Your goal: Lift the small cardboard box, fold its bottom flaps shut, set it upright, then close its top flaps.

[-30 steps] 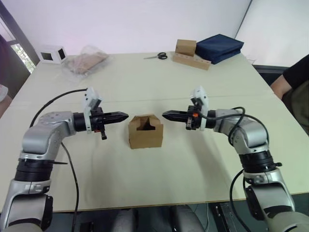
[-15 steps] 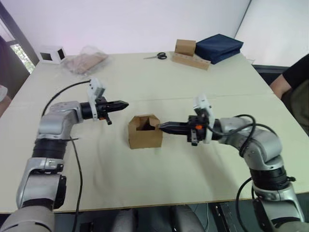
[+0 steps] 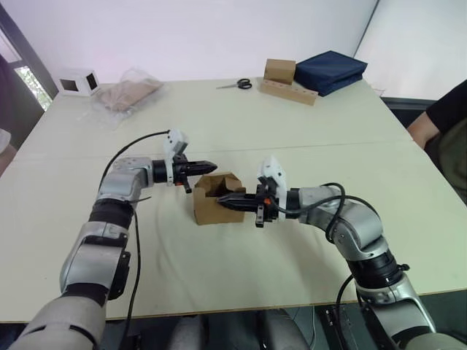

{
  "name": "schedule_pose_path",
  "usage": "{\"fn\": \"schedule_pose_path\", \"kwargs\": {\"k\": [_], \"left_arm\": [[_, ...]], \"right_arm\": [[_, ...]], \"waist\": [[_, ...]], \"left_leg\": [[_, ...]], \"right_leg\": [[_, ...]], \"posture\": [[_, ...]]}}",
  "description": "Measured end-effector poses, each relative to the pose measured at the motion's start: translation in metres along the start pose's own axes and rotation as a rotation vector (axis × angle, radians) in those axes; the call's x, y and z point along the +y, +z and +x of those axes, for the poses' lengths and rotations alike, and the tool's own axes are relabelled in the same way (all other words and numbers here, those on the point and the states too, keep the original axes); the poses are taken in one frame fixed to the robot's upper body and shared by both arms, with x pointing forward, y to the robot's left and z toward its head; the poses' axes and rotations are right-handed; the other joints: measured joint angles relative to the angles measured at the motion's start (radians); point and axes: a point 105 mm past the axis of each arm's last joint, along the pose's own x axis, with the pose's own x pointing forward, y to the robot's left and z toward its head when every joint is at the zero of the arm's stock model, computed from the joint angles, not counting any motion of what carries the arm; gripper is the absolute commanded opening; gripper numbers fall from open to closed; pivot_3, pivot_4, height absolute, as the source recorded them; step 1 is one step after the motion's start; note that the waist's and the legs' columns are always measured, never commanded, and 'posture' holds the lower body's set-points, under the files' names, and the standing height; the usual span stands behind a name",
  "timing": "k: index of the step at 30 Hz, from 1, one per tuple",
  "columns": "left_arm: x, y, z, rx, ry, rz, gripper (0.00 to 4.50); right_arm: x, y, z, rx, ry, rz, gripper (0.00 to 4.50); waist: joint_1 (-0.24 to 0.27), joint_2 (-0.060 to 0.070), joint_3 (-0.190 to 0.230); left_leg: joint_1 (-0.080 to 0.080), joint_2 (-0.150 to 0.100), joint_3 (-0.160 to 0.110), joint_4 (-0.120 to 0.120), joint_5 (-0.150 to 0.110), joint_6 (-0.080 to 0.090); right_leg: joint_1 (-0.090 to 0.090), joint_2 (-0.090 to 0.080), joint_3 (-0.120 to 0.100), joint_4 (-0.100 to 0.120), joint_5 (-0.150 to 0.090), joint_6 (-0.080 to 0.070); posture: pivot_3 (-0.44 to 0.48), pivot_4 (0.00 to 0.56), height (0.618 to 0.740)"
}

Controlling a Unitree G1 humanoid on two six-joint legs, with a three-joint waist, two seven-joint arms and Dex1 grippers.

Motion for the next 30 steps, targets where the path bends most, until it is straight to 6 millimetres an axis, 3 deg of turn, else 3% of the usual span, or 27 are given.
{"fn": "schedule_pose_path", "kwargs": {"k": [10, 30], "left_arm": [[-0.006, 0.001, 0.003, -0.002, -0.048, 0.001, 0.05], [-0.024, -0.001, -0.001, 0.015, -0.135, 0.038, 0.05]], "right_arm": [[-0.013, -0.018, 0.006, 0.055, -0.044, 0.02, 0.0], [-0.019, -0.021, 0.012, 0.093, -0.051, -0.015, 0.0]], "waist": [[0.0, 0.0, 0.0], [-0.001, 0.0, 0.0]], "left_leg": [[0.0, 0.0, 0.0, 0.0, 0.0, 0.0], [0.0, 0.0, 0.0, 0.0, 0.001, -0.001]], "right_leg": [[0.0, 0.0, 0.0, 0.0, 0.0, 0.0], [0.0, 0.0, 0.0, 0.0, 0.0, 0.0]], "posture": [[0.0, 0.15, 0.74], [0.0, 0.15, 0.74]]}}
